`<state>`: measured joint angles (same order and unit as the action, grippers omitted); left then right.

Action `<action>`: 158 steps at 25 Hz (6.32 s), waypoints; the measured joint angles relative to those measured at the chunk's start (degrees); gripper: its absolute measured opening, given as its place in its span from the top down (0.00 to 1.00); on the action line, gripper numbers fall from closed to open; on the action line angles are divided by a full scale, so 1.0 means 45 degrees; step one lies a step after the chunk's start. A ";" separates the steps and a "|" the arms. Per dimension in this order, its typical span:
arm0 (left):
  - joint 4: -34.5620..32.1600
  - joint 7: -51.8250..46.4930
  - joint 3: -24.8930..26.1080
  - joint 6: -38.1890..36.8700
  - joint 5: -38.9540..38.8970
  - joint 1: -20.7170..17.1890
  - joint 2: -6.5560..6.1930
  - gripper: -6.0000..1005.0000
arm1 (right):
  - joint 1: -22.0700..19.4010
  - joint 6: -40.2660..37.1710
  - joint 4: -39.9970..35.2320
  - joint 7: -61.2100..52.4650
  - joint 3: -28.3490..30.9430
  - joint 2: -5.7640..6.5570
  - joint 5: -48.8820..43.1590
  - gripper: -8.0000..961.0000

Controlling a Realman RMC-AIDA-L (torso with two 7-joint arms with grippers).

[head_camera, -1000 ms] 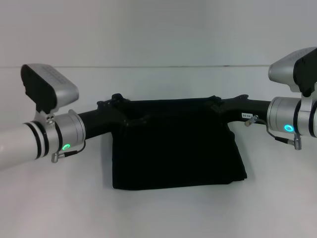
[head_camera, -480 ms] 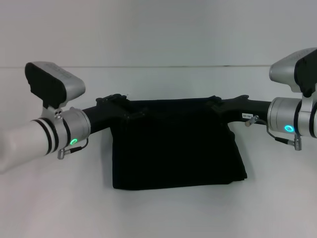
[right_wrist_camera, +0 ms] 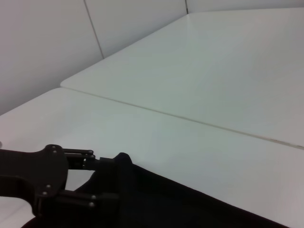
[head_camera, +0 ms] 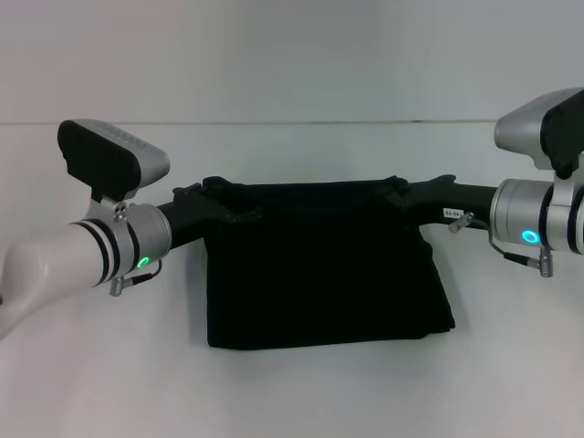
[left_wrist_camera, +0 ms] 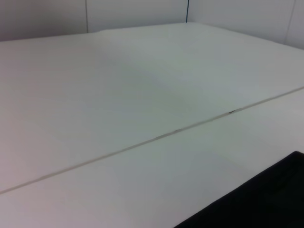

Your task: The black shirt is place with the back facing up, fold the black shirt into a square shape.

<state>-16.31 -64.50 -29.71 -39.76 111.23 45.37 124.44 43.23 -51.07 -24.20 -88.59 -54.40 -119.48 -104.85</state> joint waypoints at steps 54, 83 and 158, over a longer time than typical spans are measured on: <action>-0.0466 -0.1430 -0.3636 -0.4726 -0.0882 -0.0498 0.0045 0.21 | -0.0063 0.0155 -0.0033 0.0043 0.0058 0.0042 -0.0001 0.95; 0.0948 -0.0350 -0.3684 -0.1920 -0.1477 0.0785 0.0065 0.21 | 0.0021 0.0120 -0.0061 0.0134 0.0058 -0.0010 0.0116 0.94; -0.4398 -0.4334 -0.3436 -0.8381 0.1961 -0.1426 -0.0621 0.14 | -0.0736 -0.4921 -0.2670 -0.1192 0.1098 0.0368 -0.3654 0.17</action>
<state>-36.10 -84.00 -45.17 -77.48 120.06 38.95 121.64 39.92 -73.21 -36.21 -93.96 -49.46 -117.83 -121.29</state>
